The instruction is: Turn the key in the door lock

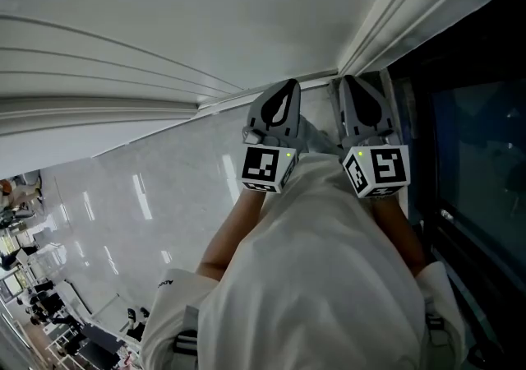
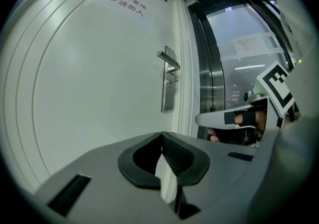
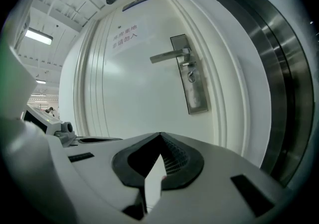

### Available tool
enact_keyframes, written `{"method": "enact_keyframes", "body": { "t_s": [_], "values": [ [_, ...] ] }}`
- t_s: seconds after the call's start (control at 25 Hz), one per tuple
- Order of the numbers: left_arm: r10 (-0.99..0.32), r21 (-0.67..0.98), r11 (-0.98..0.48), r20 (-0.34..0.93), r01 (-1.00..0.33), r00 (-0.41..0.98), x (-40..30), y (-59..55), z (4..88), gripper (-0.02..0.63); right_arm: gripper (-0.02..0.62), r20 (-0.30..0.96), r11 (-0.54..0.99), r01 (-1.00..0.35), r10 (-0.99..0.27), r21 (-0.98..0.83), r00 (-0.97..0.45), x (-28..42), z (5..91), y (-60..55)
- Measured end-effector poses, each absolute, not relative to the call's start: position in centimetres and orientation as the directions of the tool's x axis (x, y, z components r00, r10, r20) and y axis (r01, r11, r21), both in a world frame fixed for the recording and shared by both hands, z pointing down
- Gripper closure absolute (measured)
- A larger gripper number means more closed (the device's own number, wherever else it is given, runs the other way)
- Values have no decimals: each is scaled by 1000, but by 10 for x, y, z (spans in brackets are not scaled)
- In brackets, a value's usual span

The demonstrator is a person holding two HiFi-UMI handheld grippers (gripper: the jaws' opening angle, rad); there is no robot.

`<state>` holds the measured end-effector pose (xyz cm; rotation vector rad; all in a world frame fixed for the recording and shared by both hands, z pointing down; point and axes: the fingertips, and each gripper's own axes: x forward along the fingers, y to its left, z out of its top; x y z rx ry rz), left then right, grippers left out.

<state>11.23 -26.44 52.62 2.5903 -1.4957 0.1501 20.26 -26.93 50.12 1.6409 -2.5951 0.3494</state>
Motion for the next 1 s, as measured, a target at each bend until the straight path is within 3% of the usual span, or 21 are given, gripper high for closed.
{"method": "enact_keyframes", "body": {
  "t_s": [1.0],
  "values": [
    [-854, 69, -495, 142, -866, 500, 113, -264, 522, 597, 594, 155, 413, -901, -889, -134, -431, 203, 502, -264]
  ]
}}
